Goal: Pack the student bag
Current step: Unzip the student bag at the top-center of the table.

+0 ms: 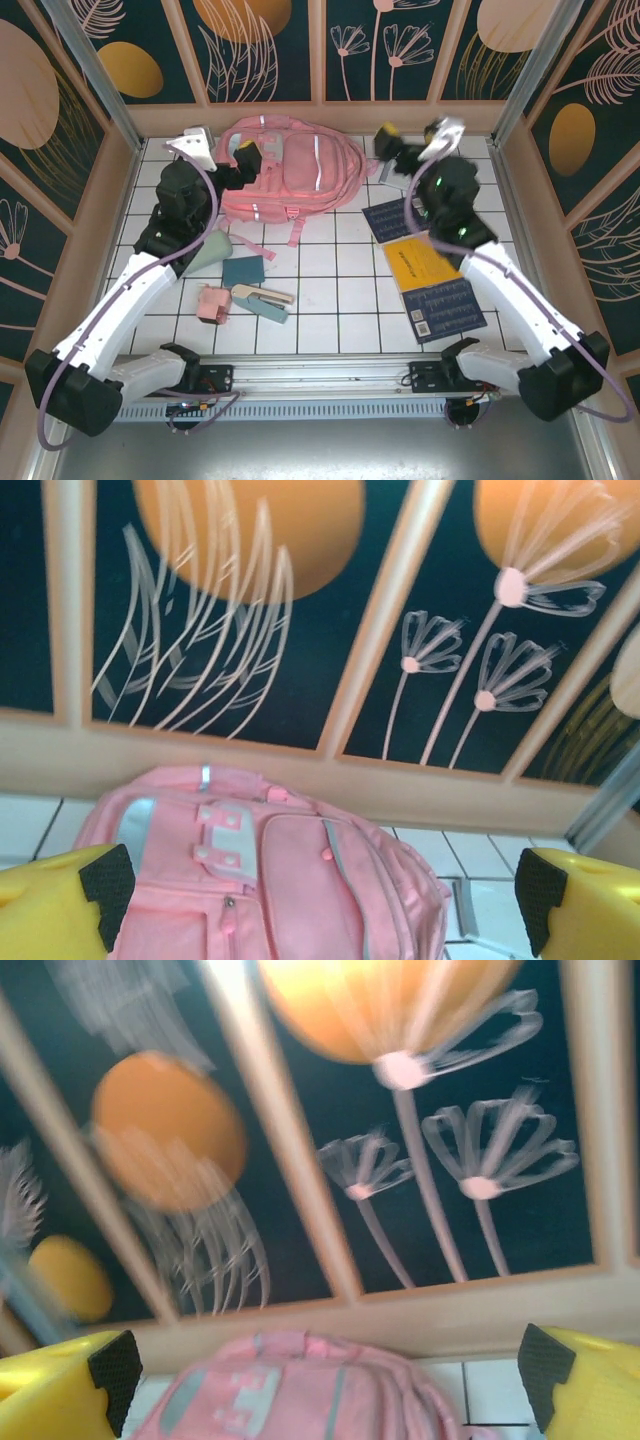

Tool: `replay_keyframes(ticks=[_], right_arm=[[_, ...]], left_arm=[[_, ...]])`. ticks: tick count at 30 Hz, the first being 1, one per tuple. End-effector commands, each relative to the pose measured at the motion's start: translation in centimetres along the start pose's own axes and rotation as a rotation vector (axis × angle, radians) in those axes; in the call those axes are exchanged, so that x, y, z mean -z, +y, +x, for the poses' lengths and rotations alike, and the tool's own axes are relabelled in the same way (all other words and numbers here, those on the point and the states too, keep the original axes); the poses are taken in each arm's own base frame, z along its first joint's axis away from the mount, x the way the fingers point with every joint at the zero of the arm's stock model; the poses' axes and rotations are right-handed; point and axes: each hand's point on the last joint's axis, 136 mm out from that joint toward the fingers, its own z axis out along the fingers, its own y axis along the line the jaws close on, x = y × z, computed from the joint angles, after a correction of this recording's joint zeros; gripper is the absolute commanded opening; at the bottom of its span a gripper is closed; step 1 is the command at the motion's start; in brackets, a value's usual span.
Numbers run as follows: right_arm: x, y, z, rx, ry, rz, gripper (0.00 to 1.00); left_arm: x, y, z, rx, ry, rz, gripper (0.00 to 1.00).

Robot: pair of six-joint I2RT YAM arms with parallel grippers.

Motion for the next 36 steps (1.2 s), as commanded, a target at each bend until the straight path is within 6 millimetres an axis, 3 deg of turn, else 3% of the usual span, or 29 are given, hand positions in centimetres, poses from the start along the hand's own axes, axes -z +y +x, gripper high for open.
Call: replay_keyframes(ticks=[1, 3, 5, 9, 12, 14, 16, 20, 26, 36], right_arm=[[-1.4, -8.0, 6.3, -0.309, 0.300, 0.189, 0.99], [-2.8, -8.9, 8.5, -0.379, 0.417, 0.132, 0.99], [-3.8, -8.9, 10.8, -0.348, 0.513, 0.135, 0.99], [-4.5, -8.1, 14.4, -0.281, 0.606, 0.131, 0.94], [-4.5, -7.9, 16.0, -0.293, 0.632, 0.108, 0.91], [-4.7, -9.0, 17.2, -0.306, 0.652, 0.168, 0.90], [-4.8, -10.7, 18.3, -0.321, 0.662, 0.247, 0.82], [-4.7, -10.6, 19.1, -0.353, 0.656, 0.204, 0.70], [-4.8, -11.1, 19.7, -0.328, 0.671, 0.234, 0.59], [-4.3, -9.8, 22.2, -0.320, 0.728, 0.208, 0.53]], left_arm=[[-1.8, 2.6, 5.0, 0.169, 0.168, -0.132, 0.99], [-3.8, 1.1, 6.8, 0.179, 0.287, -0.090, 0.99], [-5.6, 1.0, 8.1, 0.181, 0.346, -0.105, 0.99], [-8.9, -0.5, 10.3, 0.154, 0.435, -0.039, 0.99], [-12.1, -2.3, 12.7, 0.154, 0.545, 0.031, 0.96], [-14.4, -3.4, 15.0, 0.156, 0.614, 0.062, 0.89], [-16.4, -3.5, 17.4, 0.129, 0.662, 0.017, 0.84], [-19.8, -4.5, 21.2, 0.084, 0.723, 0.002, 0.73], [-22.3, -4.7, 25.6, 0.120, 0.782, -0.003, 0.65], [-23.9, -5.1, 29.2, 0.182, 0.820, 0.038, 0.63]])
